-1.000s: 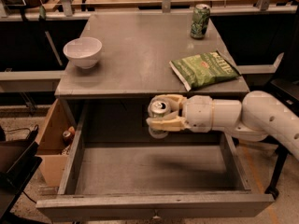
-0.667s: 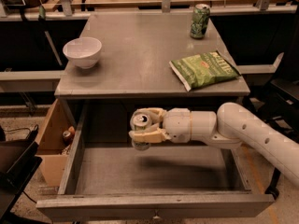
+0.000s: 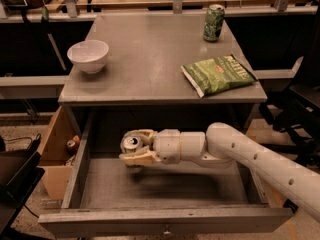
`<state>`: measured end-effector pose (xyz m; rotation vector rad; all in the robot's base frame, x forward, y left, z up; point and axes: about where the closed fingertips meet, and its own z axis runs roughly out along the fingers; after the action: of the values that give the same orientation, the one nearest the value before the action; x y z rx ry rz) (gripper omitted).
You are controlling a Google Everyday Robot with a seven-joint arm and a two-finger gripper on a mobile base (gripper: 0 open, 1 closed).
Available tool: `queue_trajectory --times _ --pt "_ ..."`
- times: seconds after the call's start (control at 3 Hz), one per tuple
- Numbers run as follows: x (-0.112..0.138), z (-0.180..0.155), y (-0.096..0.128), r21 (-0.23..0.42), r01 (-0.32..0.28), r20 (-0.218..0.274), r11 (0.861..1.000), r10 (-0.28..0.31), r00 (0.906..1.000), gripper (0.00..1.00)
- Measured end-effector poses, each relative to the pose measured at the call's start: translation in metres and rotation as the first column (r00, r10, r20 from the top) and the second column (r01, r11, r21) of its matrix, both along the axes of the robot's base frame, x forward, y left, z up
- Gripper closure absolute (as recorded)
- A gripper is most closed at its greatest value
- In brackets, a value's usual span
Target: Place 7up can into top drawer
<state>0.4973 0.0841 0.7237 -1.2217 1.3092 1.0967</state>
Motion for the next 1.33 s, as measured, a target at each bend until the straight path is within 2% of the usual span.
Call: queue_trajectory --times 0.33,0.67,1.0,1.33 --pt "-0.004 -0.023 0.002 -0.013 0.017 0.026 1.0 -0.016 0.9995 1.0" --pt "-0.008 -0.041 0.002 -0.033 0.008 0.03 0.999 -0.007 0.9995 1.0" --pt "-0.009 -0.042 0.004 -0.034 0.004 0.03 0.999 -0.003 0.9995 0.86" --pt "-0.01 -0.042 0.006 -0.033 0.0 0.031 0.999 0.001 0.9995 0.61"
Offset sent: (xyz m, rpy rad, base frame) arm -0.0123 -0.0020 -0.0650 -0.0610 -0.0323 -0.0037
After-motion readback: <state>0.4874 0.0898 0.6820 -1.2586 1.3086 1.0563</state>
